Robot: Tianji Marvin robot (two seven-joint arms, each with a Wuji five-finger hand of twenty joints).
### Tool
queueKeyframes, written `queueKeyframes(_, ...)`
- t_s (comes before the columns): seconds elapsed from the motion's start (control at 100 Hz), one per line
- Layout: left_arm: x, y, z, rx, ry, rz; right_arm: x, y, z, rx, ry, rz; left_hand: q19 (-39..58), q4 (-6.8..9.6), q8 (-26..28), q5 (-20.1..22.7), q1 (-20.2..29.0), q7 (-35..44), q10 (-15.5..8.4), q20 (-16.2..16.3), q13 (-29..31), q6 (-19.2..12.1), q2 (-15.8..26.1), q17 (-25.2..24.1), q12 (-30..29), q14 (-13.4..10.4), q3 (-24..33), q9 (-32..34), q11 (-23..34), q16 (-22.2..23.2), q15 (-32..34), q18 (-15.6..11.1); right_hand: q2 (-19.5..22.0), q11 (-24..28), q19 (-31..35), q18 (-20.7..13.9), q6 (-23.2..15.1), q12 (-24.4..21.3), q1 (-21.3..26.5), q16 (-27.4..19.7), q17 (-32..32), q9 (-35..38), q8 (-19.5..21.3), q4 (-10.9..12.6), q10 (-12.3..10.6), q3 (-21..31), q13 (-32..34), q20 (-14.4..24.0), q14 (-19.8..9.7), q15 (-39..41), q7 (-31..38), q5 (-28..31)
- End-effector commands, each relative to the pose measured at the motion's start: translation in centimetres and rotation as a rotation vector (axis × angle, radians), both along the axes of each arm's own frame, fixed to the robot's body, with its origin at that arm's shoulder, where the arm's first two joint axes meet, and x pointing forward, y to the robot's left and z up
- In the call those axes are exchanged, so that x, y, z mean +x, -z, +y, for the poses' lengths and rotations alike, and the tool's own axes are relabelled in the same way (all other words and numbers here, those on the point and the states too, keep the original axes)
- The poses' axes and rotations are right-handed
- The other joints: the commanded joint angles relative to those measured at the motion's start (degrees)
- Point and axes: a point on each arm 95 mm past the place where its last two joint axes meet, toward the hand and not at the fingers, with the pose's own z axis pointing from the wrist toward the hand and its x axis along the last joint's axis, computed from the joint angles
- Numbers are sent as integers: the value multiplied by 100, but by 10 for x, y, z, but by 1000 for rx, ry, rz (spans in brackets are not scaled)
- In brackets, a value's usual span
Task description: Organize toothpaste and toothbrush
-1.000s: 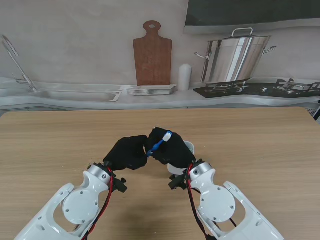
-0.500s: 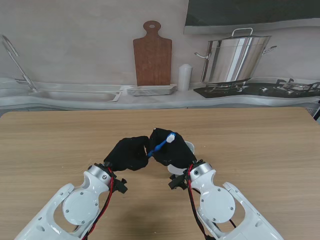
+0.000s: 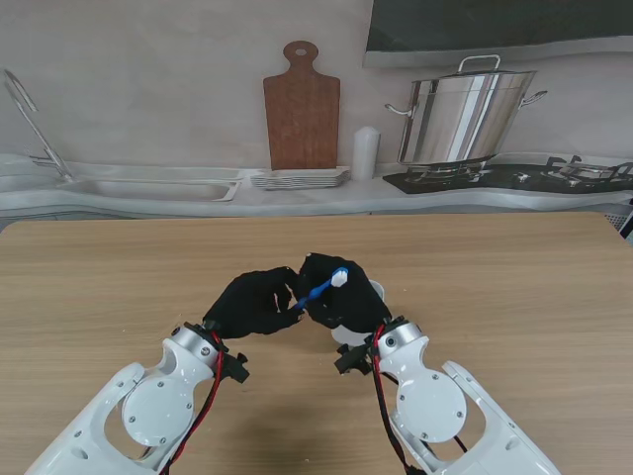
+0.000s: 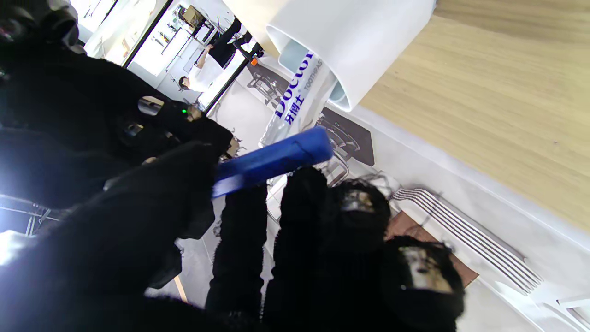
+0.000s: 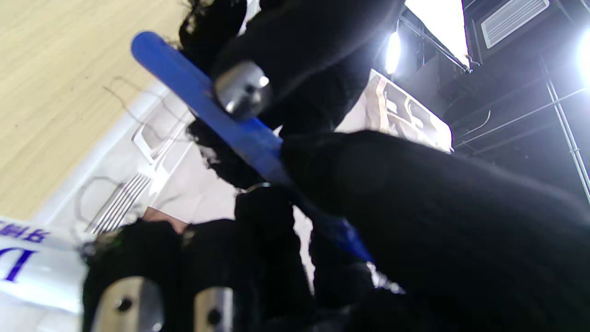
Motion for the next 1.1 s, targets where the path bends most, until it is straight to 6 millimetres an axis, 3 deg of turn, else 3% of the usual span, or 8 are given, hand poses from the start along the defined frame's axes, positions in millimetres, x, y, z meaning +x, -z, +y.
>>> queueKeyframes(0.0, -3, -1, -1, 9, 16, -4, -4, 0, 4, 10, -13, 4, 3, 296, 121, -255, -281, -275, 15, 195, -204, 135, 441, -230, -377, 170, -652, -322, -300, 66, -293, 27, 92, 552, 868, -847, -2, -45, 51, 36, 202, 934, 187, 765, 806, 640, -94, 126, -1585, 286, 444, 335)
queueKeyframes(0.04, -3, -1, -1, 14, 16, -8, -4, 0, 3, 11, -12, 4, -192, 495, 150, -408, -353, -525, 49, 331, -429, 228, 799, -454, -492, 239, -1180, -542, -509, 24, -594, 101, 78, 553, 883, -857, -9, -42, 36, 41, 204, 952, 189, 838, 801, 640, -96, 130, -1583, 293, 443, 353)
queueKeyframes(0.09, -3, -2, 0, 20, 16, -14, -4, -1, 3, 12, -12, 5, -331, 481, 117, -602, -385, -715, 88, 439, -626, 277, 862, -640, -609, 290, -1468, -774, -727, -22, -821, 176, 70, 554, 894, -860, -17, -37, 30, 43, 205, 963, 189, 891, 809, 640, -98, 131, -1578, 297, 437, 365)
queueKeyframes(0.34, -4, -2, 4, 40, 18, -17, -4, -1, 1, 14, -11, 6, -596, -99, -948, -1579, -397, -2243, 337, 770, -1334, 475, 1348, -968, -1602, 422, -3347, -2059, -1963, 12, -1475, 164, 48, 556, 928, -877, -27, -17, 5, 62, 210, 1009, 199, 1038, 799, 640, -102, 133, -1575, 310, 432, 411)
queueKeyframes(0.56, -6, -5, 11, 52, 6, -38, -4, -5, -6, 13, -3, 2, -2944, 14, -1967, -2088, -530, -3456, 621, 1135, -2915, 755, 1757, -3025, -2300, 843, -3982, -3140, -2715, -1089, -3502, 1217, 60, 555, 953, -889, -47, 0, -27, 83, 214, 1036, 200, 1099, 806, 640, -102, 133, -1582, 316, 423, 424)
queueKeyframes(0.76, -4, -8, 18, 58, -16, -45, -3, -17, -22, -5, 23, -27, -5612, 8, -2301, -2244, -654, -3896, 721, -298, -4083, 1045, 2087, -4434, -2887, 1080, -4087, -3611, -3186, -3119, -5204, 1608, 84, 549, 975, -916, -68, 16, -75, 109, 220, 1053, 197, 1107, 796, 640, -98, 126, -1610, 314, 415, 423)
queueKeyframes(0.99, 0, -8, 19, 65, -8, -40, 2, -39, -58, -38, 84, -78, -7965, 6, -2932, -2550, -753, -4696, 826, -2640, -5465, 1340, 2572, -4992, -3541, 1025, -4214, -4296, -3548, -4666, -5972, 719, 163, 550, 988, -929, -120, 44, -117, 156, 221, 1062, 190, 1059, 751, 640, -92, 102, -1641, 301, 379, 413)
queueKeyframes(1.09, 2, -7, 18, 82, 5, -47, 7, -48, -79, -63, 122, -100, -8872, -18, -3299, -2595, -817, -5493, 827, -3094, -6055, 1418, 2833, -4977, -3994, 794, -4289, -4466, -3996, -4978, -5950, 458, 191, 547, 995, -921, -121, 47, -126, 169, 221, 1062, 195, 1022, 750, 640, -90, 96, -1632, 298, 375, 411)
